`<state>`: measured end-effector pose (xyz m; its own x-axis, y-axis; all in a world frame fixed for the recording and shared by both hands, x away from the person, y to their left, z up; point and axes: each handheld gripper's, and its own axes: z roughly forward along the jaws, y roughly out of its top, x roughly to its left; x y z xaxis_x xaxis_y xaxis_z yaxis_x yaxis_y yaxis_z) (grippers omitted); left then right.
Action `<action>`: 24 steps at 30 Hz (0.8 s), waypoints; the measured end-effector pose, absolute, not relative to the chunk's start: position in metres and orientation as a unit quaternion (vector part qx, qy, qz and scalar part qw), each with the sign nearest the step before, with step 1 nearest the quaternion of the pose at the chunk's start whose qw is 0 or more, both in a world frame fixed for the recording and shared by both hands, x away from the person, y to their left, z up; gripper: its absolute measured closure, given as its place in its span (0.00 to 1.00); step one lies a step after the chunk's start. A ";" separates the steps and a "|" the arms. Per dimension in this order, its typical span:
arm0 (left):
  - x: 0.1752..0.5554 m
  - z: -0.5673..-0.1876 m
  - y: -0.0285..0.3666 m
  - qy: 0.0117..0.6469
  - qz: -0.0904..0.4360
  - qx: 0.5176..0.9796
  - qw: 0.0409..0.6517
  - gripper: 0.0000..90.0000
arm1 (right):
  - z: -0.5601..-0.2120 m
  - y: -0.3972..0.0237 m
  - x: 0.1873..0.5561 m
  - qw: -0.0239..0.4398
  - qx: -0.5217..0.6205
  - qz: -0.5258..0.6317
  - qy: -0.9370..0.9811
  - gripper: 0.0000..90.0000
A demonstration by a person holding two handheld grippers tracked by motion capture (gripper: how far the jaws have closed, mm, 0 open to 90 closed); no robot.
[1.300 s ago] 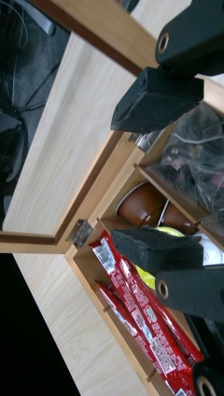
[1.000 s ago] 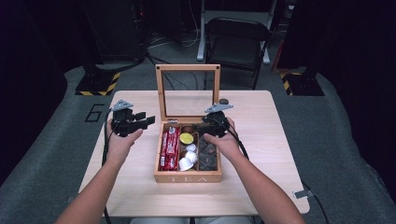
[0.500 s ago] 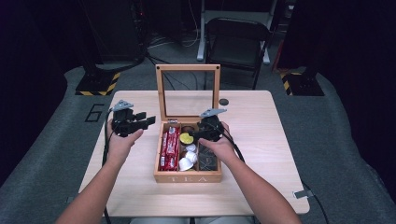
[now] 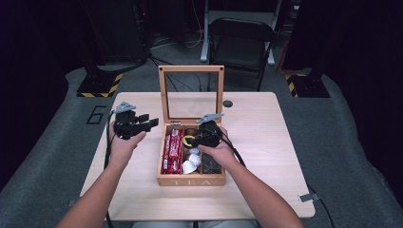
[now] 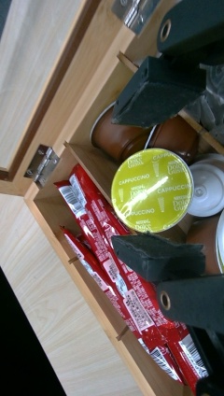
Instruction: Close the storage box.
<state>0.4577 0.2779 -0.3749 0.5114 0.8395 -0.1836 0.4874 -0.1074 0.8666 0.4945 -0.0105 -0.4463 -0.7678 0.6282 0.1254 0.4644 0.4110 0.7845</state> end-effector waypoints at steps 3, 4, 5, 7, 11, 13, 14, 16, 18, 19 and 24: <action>0.457 -0.375 0.278 0.461 0.181 0.721 0.485 0.54 | -0.448 -0.008 0.495 0.093 0.329 0.430 0.836 0.38; 0.457 -0.375 0.278 0.461 0.181 0.720 0.486 0.54 | -0.448 -0.008 0.496 0.094 0.329 0.429 0.836 0.38; 0.457 -0.375 0.278 0.462 0.181 0.720 0.486 0.54 | -0.449 -0.007 0.496 0.092 0.331 0.429 0.835 0.38; 0.457 -0.375 0.278 0.462 0.181 0.720 0.486 0.54 | -0.449 -0.006 0.497 0.091 0.331 0.426 0.837 0.38; 0.457 -0.375 0.278 0.460 0.181 0.721 0.486 0.54 | -0.451 -0.005 0.497 0.086 0.333 0.426 0.837 0.38; 0.457 -0.375 0.278 0.460 0.181 0.720 0.487 0.54 | -0.452 -0.004 0.498 0.083 0.331 0.425 0.838 0.38; 0.457 -0.375 0.278 0.461 0.180 0.719 0.487 0.54 | -0.452 -0.003 0.498 0.083 0.332 0.424 0.838 0.38; 0.457 -0.375 0.278 0.462 0.182 0.717 0.489 0.54 | -0.453 -0.003 0.498 0.083 0.330 0.422 0.840 0.38; 0.457 -0.374 0.278 0.461 0.182 0.718 0.489 0.54 | -0.454 -0.002 0.498 0.080 0.332 0.423 0.839 0.38; 0.457 -0.374 0.279 0.461 0.182 0.718 0.489 0.54 | -0.454 -0.001 0.498 0.079 0.332 0.424 0.839 0.38; 0.457 -0.374 0.279 0.460 0.182 0.718 0.489 0.54 | -0.456 0.000 0.499 0.073 0.334 0.425 0.838 0.37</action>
<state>0.4570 0.2786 -0.3742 0.5098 0.8393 -0.1889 0.4831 -0.0976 0.8701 0.4990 0.0002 -0.4557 -0.7662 0.6220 0.1614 0.4976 0.4154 0.7615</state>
